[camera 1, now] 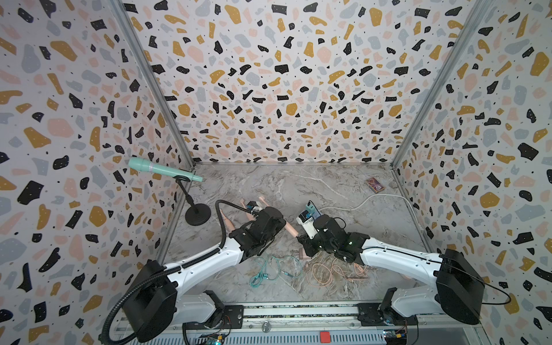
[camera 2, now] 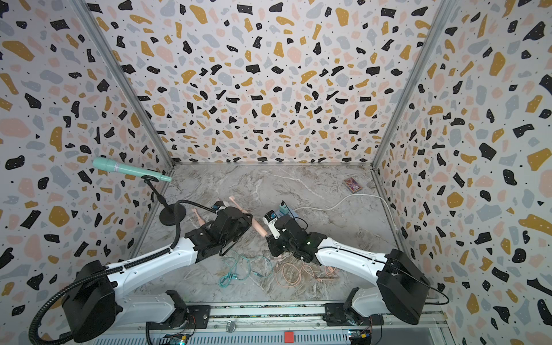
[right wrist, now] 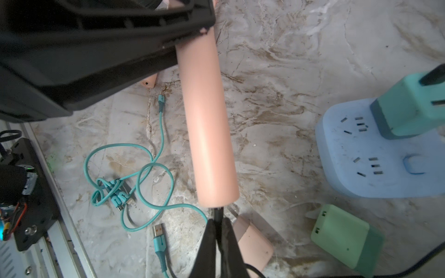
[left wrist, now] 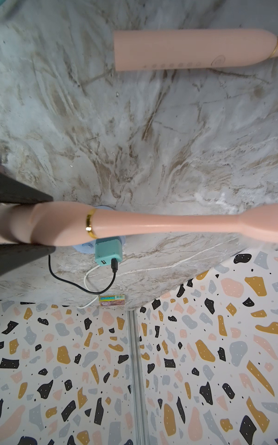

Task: Charge the electric toothbrush
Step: Insert the charging cable into the electric toothbrush.

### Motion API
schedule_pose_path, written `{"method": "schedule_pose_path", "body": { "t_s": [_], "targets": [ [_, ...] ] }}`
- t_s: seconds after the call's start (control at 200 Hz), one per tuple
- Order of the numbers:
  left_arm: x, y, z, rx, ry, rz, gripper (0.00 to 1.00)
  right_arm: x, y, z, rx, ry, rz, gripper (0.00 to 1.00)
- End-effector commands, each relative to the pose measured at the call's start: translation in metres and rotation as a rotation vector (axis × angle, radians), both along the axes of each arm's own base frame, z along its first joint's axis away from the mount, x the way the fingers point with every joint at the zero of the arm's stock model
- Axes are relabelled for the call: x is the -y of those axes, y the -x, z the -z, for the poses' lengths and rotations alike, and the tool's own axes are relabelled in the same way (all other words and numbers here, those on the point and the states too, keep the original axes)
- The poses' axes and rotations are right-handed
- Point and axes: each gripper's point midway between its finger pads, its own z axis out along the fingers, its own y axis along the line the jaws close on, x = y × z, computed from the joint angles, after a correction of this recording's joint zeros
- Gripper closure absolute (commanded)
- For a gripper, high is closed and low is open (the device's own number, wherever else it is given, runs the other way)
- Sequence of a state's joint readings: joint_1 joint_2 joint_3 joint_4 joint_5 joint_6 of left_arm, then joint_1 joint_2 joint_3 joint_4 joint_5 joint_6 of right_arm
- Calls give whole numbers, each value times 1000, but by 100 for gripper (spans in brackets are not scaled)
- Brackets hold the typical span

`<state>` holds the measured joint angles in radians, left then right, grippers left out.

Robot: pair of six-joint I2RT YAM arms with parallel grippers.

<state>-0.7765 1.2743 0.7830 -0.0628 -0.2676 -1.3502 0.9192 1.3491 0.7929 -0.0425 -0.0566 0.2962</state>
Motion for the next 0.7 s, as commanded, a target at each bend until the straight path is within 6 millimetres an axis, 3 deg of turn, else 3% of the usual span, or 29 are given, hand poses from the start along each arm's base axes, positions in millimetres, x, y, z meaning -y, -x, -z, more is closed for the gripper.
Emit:
{"method": "schedule_pose_path", "body": {
  "t_s": [0.0, 0.511, 0.696],
  "targets": [
    [27, 21, 3, -52, 33, 140, 100, -11, -26, -62, 198, -152, 24, 100],
    [28, 26, 11, -62, 29, 161, 100, -10, -27, -93, 281, -233, -13, 100],
    [33, 27, 14, -72, 18, 185, 100, -12, -31, -88, 256, -191, -10, 100]
  ]
}}
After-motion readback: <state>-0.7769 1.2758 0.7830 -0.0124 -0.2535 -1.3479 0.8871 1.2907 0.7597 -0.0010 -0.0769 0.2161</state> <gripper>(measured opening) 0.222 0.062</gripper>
